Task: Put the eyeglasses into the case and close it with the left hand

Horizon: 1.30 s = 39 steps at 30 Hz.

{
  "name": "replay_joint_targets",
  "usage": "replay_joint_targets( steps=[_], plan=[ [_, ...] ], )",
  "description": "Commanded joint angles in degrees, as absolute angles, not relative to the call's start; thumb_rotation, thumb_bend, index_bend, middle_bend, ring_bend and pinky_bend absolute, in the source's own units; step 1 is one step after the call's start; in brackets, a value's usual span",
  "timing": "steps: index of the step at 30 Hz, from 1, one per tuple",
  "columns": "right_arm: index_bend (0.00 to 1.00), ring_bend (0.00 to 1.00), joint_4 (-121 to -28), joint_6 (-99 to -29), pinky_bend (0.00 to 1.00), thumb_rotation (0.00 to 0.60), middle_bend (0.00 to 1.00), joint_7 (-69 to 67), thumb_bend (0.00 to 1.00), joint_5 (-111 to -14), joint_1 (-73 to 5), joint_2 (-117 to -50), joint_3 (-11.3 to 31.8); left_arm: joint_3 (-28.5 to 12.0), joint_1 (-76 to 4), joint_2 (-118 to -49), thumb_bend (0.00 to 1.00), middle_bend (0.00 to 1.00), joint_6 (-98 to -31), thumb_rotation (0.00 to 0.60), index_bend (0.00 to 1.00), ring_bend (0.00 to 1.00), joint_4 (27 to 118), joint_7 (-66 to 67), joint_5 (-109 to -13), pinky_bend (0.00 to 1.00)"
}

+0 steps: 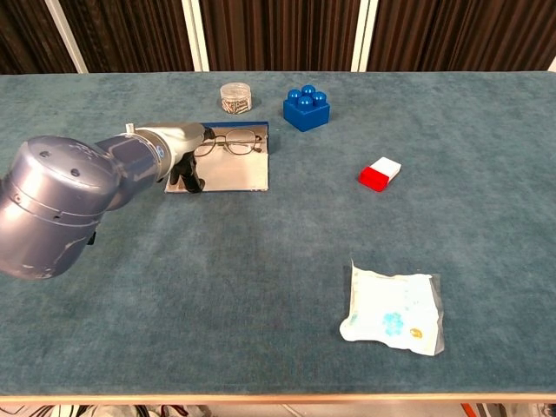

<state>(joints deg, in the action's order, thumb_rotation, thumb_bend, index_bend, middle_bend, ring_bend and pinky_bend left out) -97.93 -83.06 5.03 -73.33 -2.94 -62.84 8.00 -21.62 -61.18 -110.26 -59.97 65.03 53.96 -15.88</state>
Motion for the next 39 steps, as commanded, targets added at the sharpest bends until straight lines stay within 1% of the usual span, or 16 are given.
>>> replay_joint_targets(
  steps=[1,19,28,32,34,35,36,37,38,39],
  plan=[
    [0.05,0.08,-98.03,-82.87,0.22,0.6,0.0,4.96,0.05,-73.11,-2.95,-62.75,8.01,-22.01,-61.56,-110.71,0.46,0.62,-59.82,0.6,0.0,0.63,64.18,54.15,-15.66,0.68],
    [0.05,0.08,-98.08,-82.98,0.22,0.6,0.0,4.96,0.05,-72.96,-2.95,-62.72,8.12,-23.01,-62.62,-113.33,0.46,0.62,-59.18,0.6,0.0,0.63,60.39,55.31,-16.42,0.68],
    [0.05,0.08,-98.2,-82.79,0.22,0.6,0.0,4.72,0.05,-72.98,-2.96,-62.61,8.04,-21.72,-61.07,-112.3,0.46,0.63,-60.93,0.6,0.0,0.64,64.12,52.77,-21.29,0.68],
    [0.05,0.08,-98.24,-82.81,0.22,0.6,0.0,4.63,0.05,-72.98,-2.95,-62.58,8.06,-20.82,-59.73,-110.96,0.46,0.62,-62.0,0.6,0.0,0.64,67.34,51.97,-22.86,0.68],
    [0.05,0.08,-98.23,-82.89,0.22,0.6,0.0,4.56,0.05,-73.0,-2.92,-62.57,8.09,-19.94,-58.6,-109.7,0.45,0.59,-62.58,0.6,0.07,0.62,70.14,51.4,-23.9,0.68],
    [0.05,0.08,-98.27,-82.88,0.22,0.6,0.0,4.52,0.05,-72.96,-2.91,-62.56,8.09,-19.03,-57.73,-108.6,0.43,0.56,-63.02,0.6,0.11,0.61,72.23,50.89,-25.21,0.68],
    [0.05,0.08,-98.28,-82.87,0.22,0.6,0.0,4.53,0.05,-72.94,-2.9,-62.55,8.09,-18.44,-57.16,-107.91,0.4,0.53,-63.29,0.6,0.16,0.57,73.45,50.45,-26.13,0.66],
    [0.05,0.08,-98.28,-82.88,0.22,0.6,0.0,4.54,0.05,-72.95,-2.91,-62.55,8.1,-17.82,-56.59,-107.24,0.35,0.48,-63.47,0.6,0.17,0.5,74.6,49.96,-27.08,0.62],
    [0.05,0.08,-98.29,-82.89,0.22,0.6,0.0,4.54,0.05,-72.96,-2.91,-62.55,8.09,-17.23,-56.06,-106.62,0.32,0.45,-63.6,0.6,0.16,0.44,75.59,49.46,-28.03,0.56],
    [0.05,0.08,-98.3,-82.89,0.22,0.6,0.0,4.52,0.05,-72.95,-2.89,-62.55,8.09,-16.51,-55.55,-105.96,0.27,0.37,-63.68,0.6,0.14,0.31,76.51,49.09,-29.03,0.4]
  ],
)
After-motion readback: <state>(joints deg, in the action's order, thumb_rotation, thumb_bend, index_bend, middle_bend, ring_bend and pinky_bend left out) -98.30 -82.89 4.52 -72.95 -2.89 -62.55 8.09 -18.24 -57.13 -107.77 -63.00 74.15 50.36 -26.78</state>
